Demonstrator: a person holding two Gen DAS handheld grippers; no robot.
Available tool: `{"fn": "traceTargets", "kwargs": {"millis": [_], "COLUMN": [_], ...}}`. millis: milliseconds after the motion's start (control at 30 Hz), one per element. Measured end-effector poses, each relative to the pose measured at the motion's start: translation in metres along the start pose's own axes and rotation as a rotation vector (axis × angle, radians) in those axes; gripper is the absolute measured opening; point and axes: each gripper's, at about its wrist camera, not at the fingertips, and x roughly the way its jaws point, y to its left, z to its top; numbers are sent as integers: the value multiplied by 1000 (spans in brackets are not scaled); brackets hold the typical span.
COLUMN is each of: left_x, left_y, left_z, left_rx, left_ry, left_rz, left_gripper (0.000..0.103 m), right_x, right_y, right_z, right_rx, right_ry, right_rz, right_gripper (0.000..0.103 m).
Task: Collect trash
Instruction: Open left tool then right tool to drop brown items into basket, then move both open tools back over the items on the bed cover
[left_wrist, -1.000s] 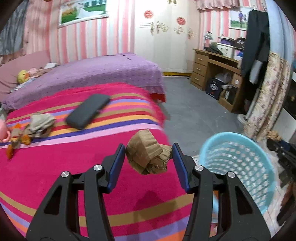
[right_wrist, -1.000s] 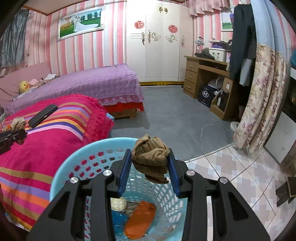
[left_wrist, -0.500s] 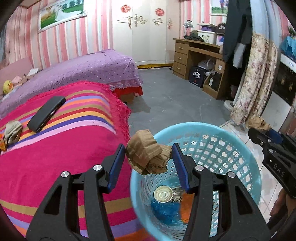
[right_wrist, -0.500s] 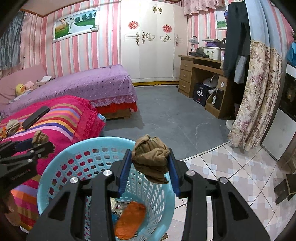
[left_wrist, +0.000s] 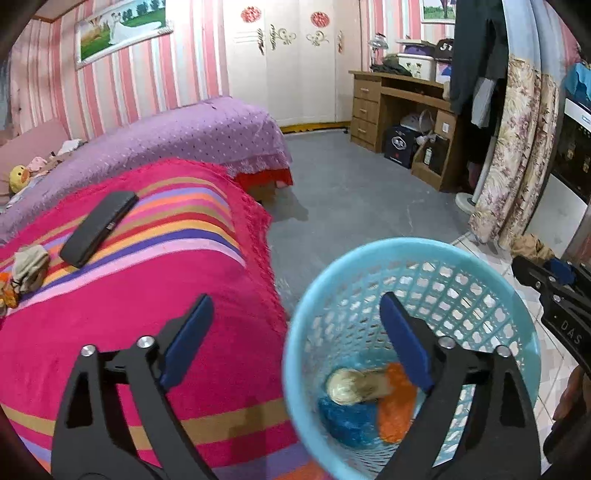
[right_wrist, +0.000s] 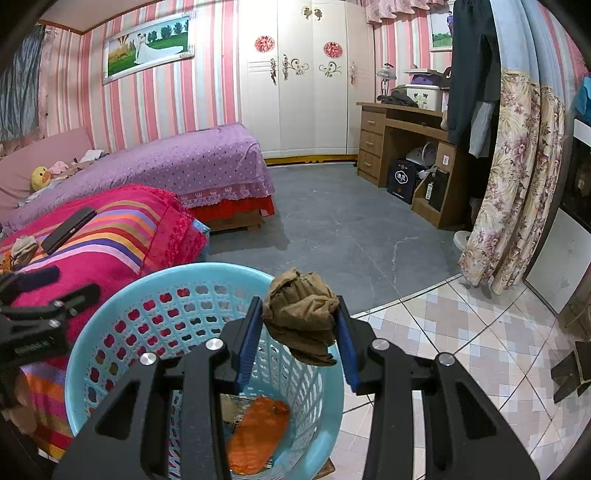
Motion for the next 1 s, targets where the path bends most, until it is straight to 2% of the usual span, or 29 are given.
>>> {"fn": "traceTargets", "kwargs": {"millis": [300,333,433,633,733,1000], "left_x": [-14,-16,-22,-33,-38,-56], "left_y": [33,37,50,77,94,149], "left_z": [-2,-2,-1,1,-1,-4], "left_rx": [-33,-39,-50,-62,-59,-81], "left_ry": [-17,-17,-23,-38,-31,-36], "left_rz": [16,15,21,47,63,110], "left_gripper": [95,95,95,97,97,97], "right_x": [1,1,0,-5,-4,6], "right_y": [13,14,17,35,46,97], "right_z": [4,4,4,12,16,29], "right_rx": [-17,-17,-14,-20,-21,-38], "right_ry": [0,1,-5,-29,-32,-21], "right_rz": [4,3,1,-23,-40,-26], "right_gripper": [41,44,76,95,98,98]}}
